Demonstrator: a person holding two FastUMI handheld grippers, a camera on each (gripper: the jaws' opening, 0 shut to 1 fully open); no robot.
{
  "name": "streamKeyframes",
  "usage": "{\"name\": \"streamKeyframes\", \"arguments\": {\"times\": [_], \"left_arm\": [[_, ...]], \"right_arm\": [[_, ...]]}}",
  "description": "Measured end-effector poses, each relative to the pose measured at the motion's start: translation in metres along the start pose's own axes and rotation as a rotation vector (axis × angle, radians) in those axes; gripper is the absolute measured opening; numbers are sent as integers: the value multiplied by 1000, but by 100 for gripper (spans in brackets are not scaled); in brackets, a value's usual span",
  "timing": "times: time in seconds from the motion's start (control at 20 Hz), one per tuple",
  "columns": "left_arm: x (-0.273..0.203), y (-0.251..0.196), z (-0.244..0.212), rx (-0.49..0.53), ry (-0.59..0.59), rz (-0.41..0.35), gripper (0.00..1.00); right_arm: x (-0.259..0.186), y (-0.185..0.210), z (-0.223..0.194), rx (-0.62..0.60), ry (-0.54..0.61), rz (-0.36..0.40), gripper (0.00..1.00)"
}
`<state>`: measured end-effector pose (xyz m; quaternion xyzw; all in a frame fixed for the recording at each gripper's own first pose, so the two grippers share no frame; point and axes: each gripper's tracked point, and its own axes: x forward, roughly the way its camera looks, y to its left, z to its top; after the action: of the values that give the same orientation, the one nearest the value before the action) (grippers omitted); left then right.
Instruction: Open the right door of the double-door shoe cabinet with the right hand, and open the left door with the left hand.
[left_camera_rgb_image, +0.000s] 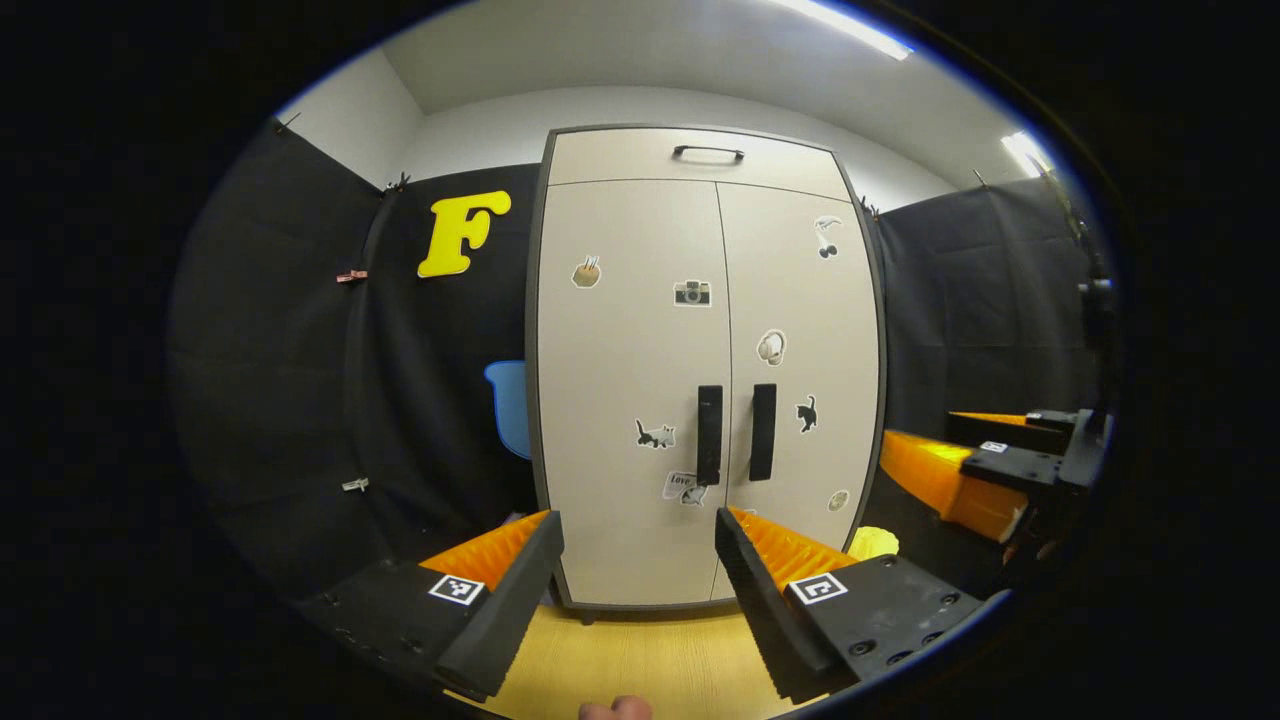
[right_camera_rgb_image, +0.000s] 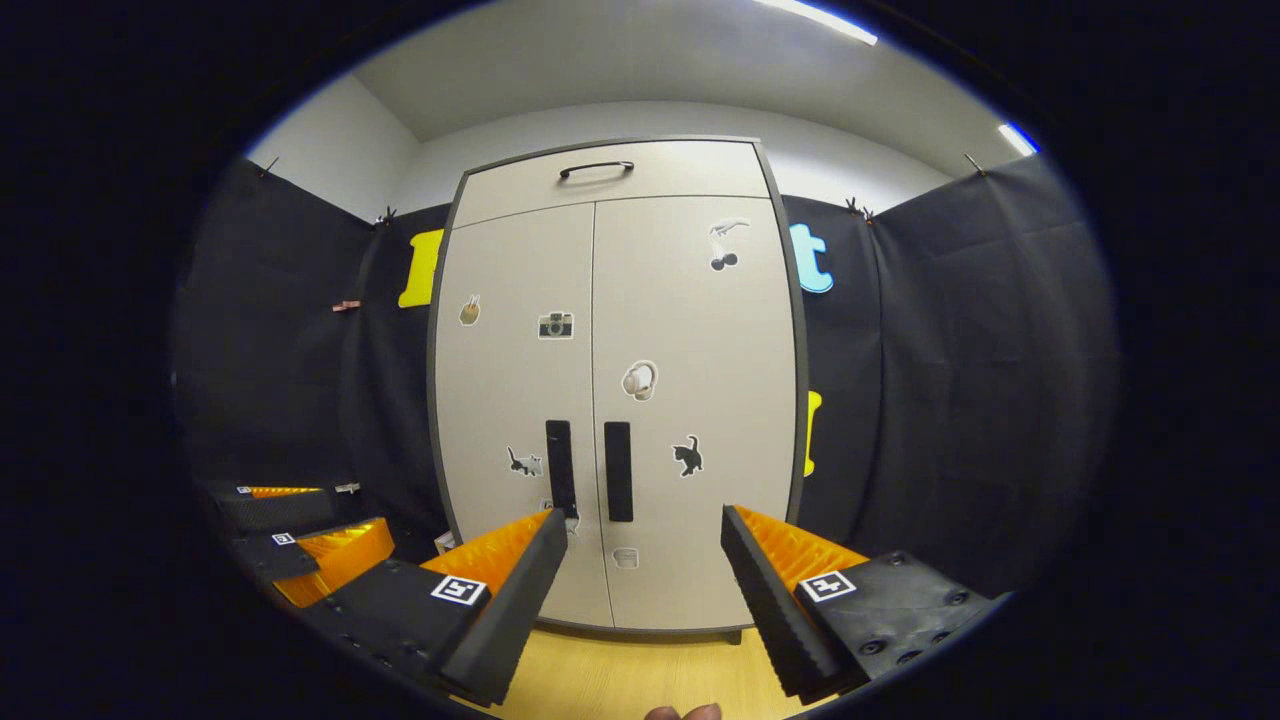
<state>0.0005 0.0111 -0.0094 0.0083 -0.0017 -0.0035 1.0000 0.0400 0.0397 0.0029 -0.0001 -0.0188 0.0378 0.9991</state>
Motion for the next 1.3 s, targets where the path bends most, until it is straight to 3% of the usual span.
{"name": "streamKeyframes", "arguments": {"times": [0.4, 0.75, 1.0, 1.1, 1.25, 1.3], "left_arm": [[1, 15, -21, 3, 23, -3, 95], [6, 34, -34, -2, 50, -1, 95], [7, 53, -42, -32, 58, 17, 95], [7, 62, -45, -34, 62, 29, 95], [8, 72, -49, -24, 67, 47, 95], [7, 75, -51, -24, 70, 50, 95]], "right_arm": [[97, 14, 0, -54, -60, -27, 97], [176, 20, -33, -24, 7, -53, 97], [207, 27, -63, 11, 77, -37, 96], [214, 27, -62, -3, 63, -48, 83], [222, 29, -63, -27, 48, -69, 77], [225, 25, -68, -37, 61, -93, 60]]}}
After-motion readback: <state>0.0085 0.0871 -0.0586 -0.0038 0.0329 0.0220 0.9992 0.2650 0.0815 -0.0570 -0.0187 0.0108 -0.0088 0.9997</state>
